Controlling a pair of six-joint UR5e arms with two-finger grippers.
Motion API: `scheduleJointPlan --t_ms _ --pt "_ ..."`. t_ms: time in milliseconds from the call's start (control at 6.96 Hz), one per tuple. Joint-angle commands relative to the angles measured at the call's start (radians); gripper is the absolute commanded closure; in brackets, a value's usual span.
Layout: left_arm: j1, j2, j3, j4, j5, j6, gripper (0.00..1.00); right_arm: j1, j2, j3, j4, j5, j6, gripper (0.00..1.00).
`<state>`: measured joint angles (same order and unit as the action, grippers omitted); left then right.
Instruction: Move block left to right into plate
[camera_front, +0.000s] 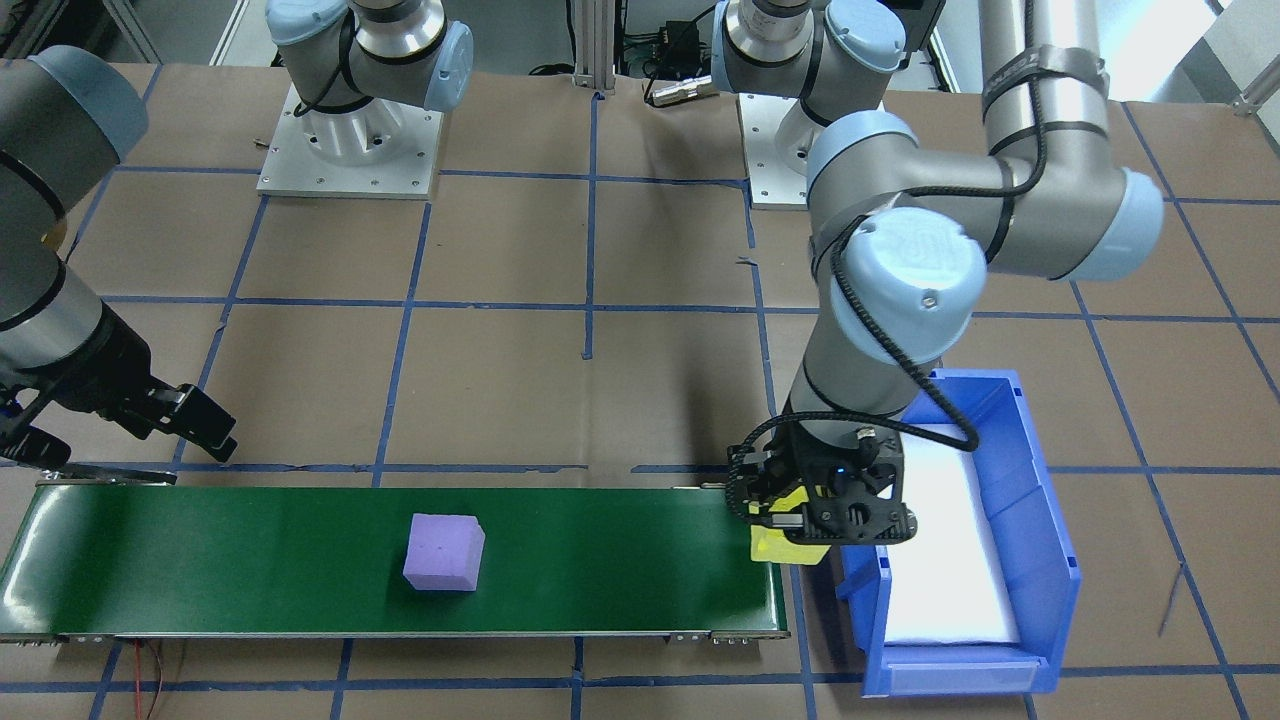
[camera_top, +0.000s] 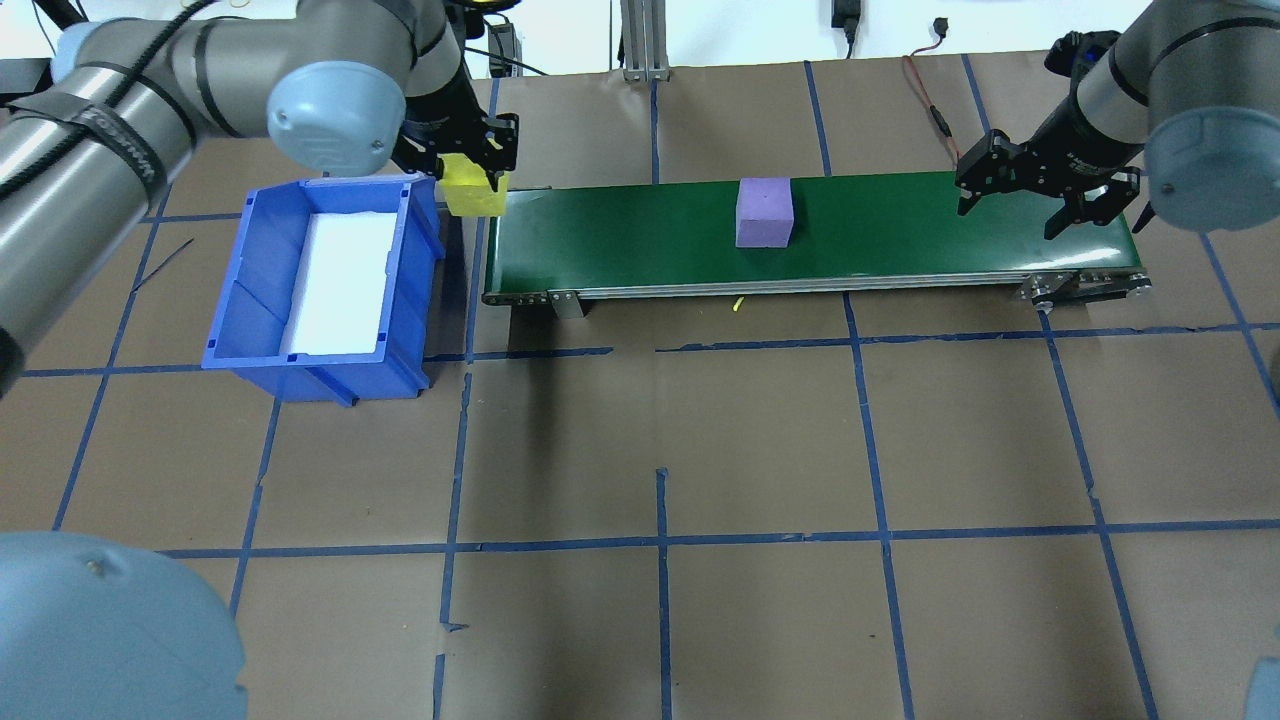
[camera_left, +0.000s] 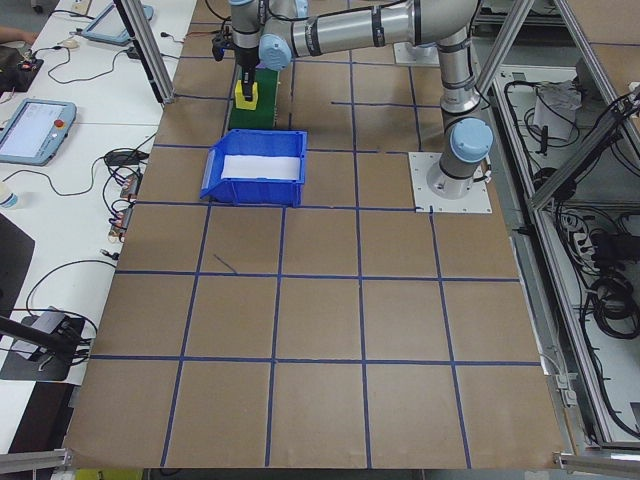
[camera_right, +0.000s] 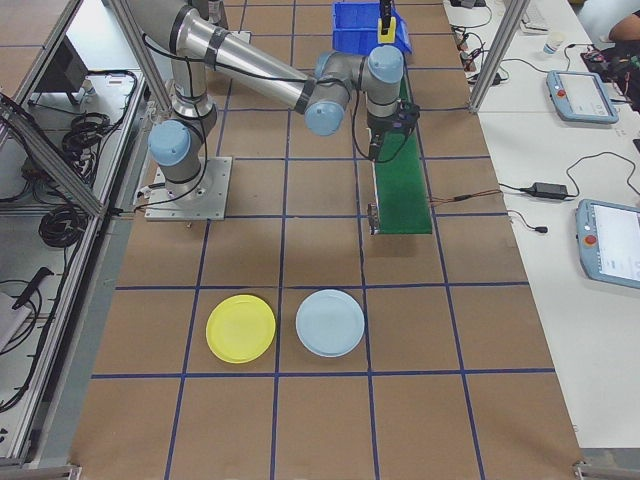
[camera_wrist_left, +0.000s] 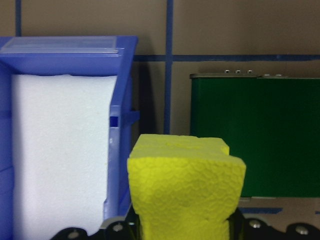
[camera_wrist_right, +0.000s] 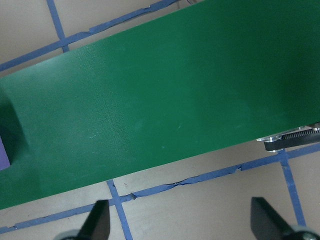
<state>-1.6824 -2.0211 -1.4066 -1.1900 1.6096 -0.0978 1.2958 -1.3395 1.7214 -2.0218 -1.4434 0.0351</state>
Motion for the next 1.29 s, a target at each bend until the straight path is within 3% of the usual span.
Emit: scheduleJointPlan --t_ms 0,144,287,431,575,718,1006,1149 --pt "-0.033 -0.054 -0.018 0.038 -0.019 -0.039 0.88 -0.003 0.002 -0.008 -0.018 0.001 0.009 0.00" --pt "-0.033 -0.077 -0.035 0.102 -0.049 -0.046 0.88 -0.001 0.025 -0.043 -0.029 0.008 -0.015 0.00" --pt "-0.033 -0.086 -0.049 0.128 -0.050 -0.043 0.87 -0.001 0.096 -0.157 0.007 0.008 -0.111 0.00" --pt "-0.033 -0.085 -0.072 0.128 -0.048 -0.043 0.47 -0.001 0.139 -0.245 0.109 0.009 -0.200 0.00" --pt "-0.033 -0.074 -0.101 0.130 -0.047 -0.043 0.17 -0.001 0.176 -0.256 0.118 0.033 -0.220 0.00" --pt "-0.033 -0.067 -0.092 0.130 -0.047 -0.033 0.06 -0.001 0.184 -0.255 0.117 0.094 -0.204 0.00" --pt "-0.033 0.006 -0.078 0.110 -0.036 -0.028 0.00 -0.001 0.186 -0.223 0.106 0.127 -0.216 0.02" --pt "-0.025 0.084 -0.075 0.008 -0.033 -0.028 0.00 0.006 0.180 -0.209 0.082 0.145 -0.216 0.00"
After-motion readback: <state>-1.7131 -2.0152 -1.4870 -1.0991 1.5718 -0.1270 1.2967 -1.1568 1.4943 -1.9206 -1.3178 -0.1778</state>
